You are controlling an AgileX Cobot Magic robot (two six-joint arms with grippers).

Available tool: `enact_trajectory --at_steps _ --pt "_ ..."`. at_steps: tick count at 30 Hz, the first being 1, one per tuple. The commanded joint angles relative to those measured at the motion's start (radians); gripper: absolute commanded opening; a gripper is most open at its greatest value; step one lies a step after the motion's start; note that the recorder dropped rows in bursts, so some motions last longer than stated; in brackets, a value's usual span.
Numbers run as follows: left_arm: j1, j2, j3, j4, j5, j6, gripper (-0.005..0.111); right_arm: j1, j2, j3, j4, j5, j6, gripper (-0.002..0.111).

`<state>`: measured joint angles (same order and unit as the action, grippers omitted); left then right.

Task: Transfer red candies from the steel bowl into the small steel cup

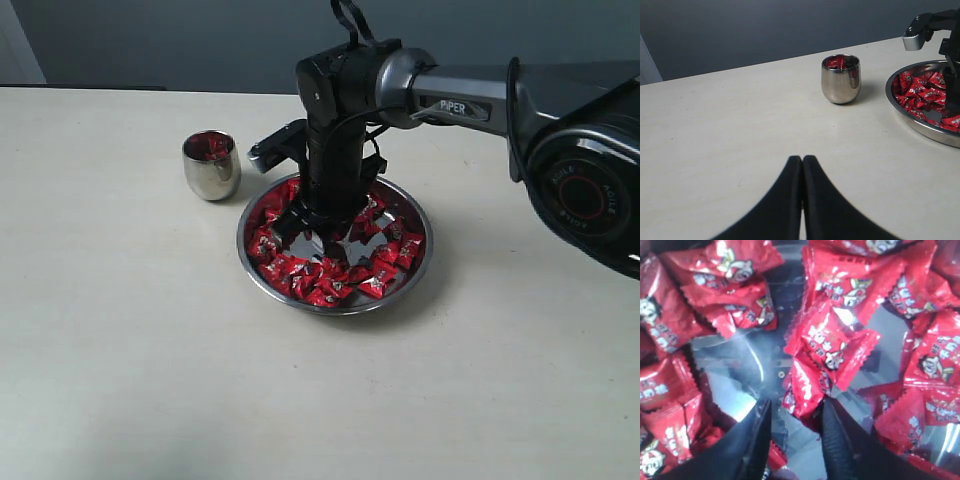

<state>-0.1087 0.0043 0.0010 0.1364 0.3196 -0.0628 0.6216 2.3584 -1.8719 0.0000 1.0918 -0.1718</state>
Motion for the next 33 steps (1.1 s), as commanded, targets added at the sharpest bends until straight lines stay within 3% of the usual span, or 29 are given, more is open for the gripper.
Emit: enact_trajectory --at_steps 1,5,10,27,33 --pt "-0.003 -0.004 -0.001 -0.001 -0.009 -0.005 0.000 -0.004 -0.001 0.003 0.000 -0.032 0.010 0.034" --pt "-0.003 -0.004 -0.001 -0.001 -0.009 -0.005 0.000 -0.004 -0.001 0.003 0.000 -0.026 0.012 0.029" --pt "-0.003 -0.004 -0.001 -0.001 -0.009 -0.005 0.000 -0.004 -0.001 0.003 0.000 -0.013 0.012 -0.001" --pt "-0.003 -0.004 -0.001 -0.001 -0.009 -0.005 0.000 -0.004 -0.102 0.003 -0.032 -0.037 0.015 -0.001" --pt "-0.003 -0.004 -0.001 -0.001 -0.009 -0.005 0.000 -0.004 -0.143 0.003 0.042 -0.206 0.015 -0.001"
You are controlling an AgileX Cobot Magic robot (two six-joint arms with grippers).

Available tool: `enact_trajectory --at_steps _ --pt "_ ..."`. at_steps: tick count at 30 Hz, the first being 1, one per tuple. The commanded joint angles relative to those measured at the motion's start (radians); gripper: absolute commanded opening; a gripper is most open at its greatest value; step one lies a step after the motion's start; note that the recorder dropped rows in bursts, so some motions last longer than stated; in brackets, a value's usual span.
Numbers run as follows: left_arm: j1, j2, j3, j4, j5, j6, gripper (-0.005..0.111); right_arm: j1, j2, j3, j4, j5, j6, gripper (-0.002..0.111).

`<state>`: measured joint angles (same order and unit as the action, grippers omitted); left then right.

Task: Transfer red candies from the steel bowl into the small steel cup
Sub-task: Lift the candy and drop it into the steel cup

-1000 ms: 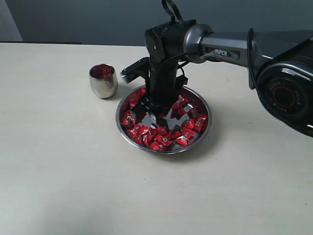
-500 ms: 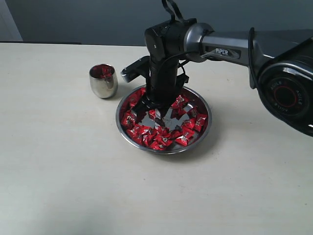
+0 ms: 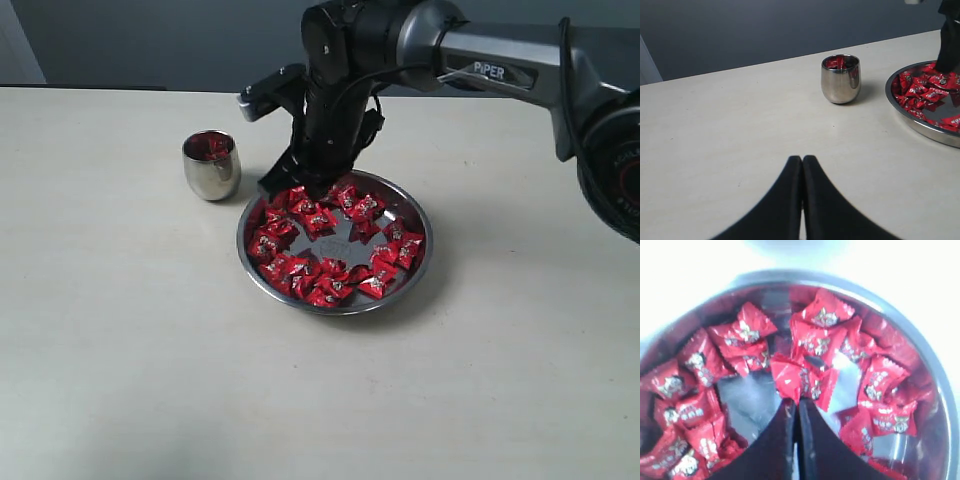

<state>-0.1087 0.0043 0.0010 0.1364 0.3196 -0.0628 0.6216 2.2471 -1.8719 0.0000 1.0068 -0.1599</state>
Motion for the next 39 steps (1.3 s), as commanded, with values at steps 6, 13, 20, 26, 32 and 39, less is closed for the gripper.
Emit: enact_trajectory --at_steps 6,13,20,26,32,39 --pt "-0.003 -0.004 -0.001 -0.001 -0.009 -0.005 0.000 -0.003 -0.025 -0.001 0.342 -0.389 -0.144 -0.001" --pt "-0.003 -0.004 -0.001 -0.001 -0.009 -0.005 0.000 -0.003 0.025 -0.001 0.583 -0.561 -0.312 -0.001" --pt "-0.003 -0.004 -0.001 -0.001 -0.009 -0.005 0.000 -0.003 0.085 -0.058 0.621 -0.571 -0.343 -0.001" --pt "-0.003 -0.004 -0.001 -0.001 -0.009 -0.005 0.000 -0.003 0.117 -0.105 0.639 -0.567 -0.343 -0.001" --pt "-0.003 -0.004 -0.001 -0.001 -0.009 -0.005 0.000 -0.005 0.117 -0.105 0.639 -0.516 -0.341 0.001" --pt "-0.003 -0.004 -0.001 -0.001 -0.009 -0.005 0.000 -0.005 0.117 -0.105 0.635 -0.515 -0.341 0.031"
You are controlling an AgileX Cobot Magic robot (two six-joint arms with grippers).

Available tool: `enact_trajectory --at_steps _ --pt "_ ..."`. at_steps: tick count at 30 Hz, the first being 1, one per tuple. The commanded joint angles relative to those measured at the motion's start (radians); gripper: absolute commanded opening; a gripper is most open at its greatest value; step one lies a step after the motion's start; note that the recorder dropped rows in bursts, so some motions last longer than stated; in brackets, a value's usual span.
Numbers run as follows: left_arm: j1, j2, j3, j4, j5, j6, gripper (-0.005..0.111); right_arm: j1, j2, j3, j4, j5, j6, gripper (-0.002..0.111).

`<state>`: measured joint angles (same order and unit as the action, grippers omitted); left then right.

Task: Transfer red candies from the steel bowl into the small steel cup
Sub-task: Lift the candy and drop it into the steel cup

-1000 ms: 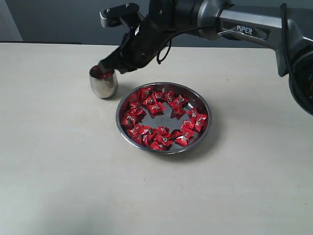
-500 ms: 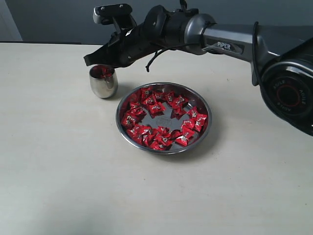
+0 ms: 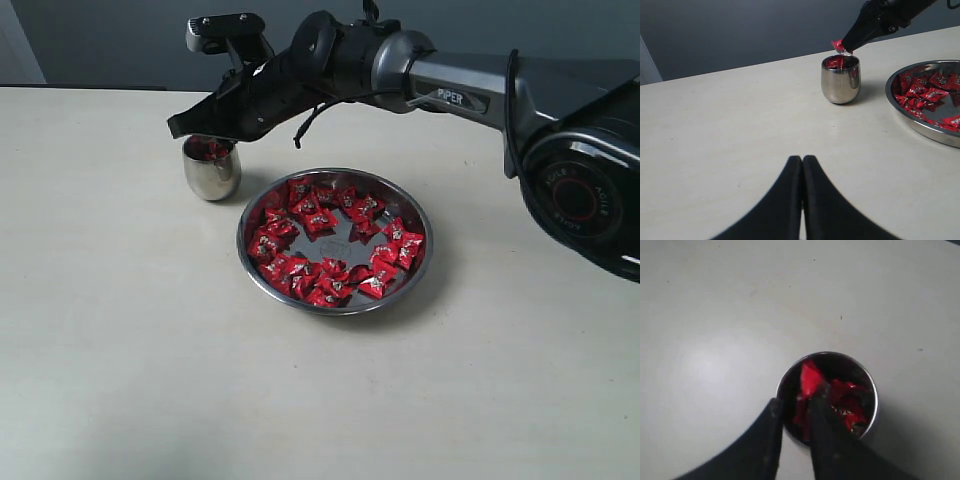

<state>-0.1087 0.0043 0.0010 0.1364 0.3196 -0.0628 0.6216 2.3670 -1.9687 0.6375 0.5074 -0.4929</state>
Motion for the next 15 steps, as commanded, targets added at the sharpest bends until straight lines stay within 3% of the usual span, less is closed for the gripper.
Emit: enact_trajectory --at_steps 1,9,15 --pt "-0.003 -0.004 -0.001 -0.001 -0.009 -0.005 0.000 -0.005 -0.003 -0.008 -0.003 -0.023 -0.008 0.032" --pt "-0.003 -0.004 -0.001 -0.001 -0.009 -0.005 0.000 -0.005 -0.042 -0.008 -0.080 0.074 0.004 0.031" --pt "-0.003 -0.004 -0.001 -0.001 -0.009 -0.005 0.000 -0.005 -0.081 -0.008 -0.441 0.363 0.290 0.031"
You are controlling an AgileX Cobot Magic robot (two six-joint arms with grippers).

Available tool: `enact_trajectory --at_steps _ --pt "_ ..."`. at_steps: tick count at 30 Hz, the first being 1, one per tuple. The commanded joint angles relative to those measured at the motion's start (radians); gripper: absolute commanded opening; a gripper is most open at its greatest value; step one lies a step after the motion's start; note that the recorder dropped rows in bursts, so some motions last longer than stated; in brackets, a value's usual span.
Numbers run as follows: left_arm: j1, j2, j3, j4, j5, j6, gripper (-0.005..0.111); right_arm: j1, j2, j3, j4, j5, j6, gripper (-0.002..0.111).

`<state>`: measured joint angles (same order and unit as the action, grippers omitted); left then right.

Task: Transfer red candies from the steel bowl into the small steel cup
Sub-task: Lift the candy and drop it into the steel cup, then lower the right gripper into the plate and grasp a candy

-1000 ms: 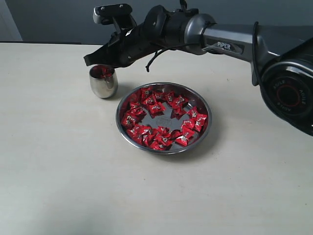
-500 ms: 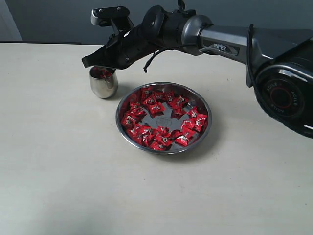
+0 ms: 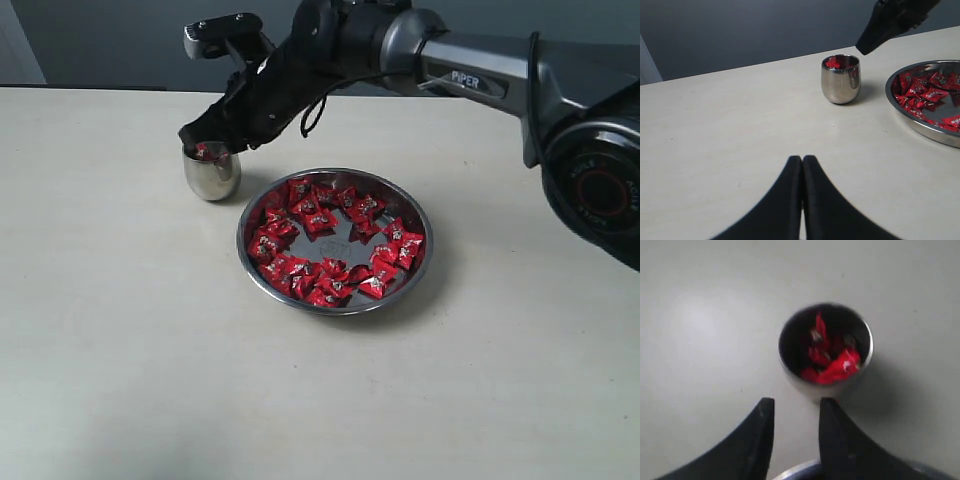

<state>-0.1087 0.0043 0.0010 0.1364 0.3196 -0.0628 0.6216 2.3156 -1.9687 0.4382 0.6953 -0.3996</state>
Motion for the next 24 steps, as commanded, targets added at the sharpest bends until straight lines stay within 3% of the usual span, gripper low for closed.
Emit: enact_trajectory --at_steps 1,6,24 --pt "-0.003 -0.004 -0.001 -0.001 -0.009 -0.005 0.000 -0.005 -0.030 -0.008 -0.306 0.212 0.241 0.031" --pt "-0.003 -0.004 -0.001 -0.001 -0.009 -0.005 0.000 -0.005 -0.001 -0.008 -0.446 0.340 0.300 0.031" --pt "-0.003 -0.004 -0.001 -0.001 -0.009 -0.005 0.000 -0.005 0.068 -0.008 -0.538 0.367 0.331 0.031"
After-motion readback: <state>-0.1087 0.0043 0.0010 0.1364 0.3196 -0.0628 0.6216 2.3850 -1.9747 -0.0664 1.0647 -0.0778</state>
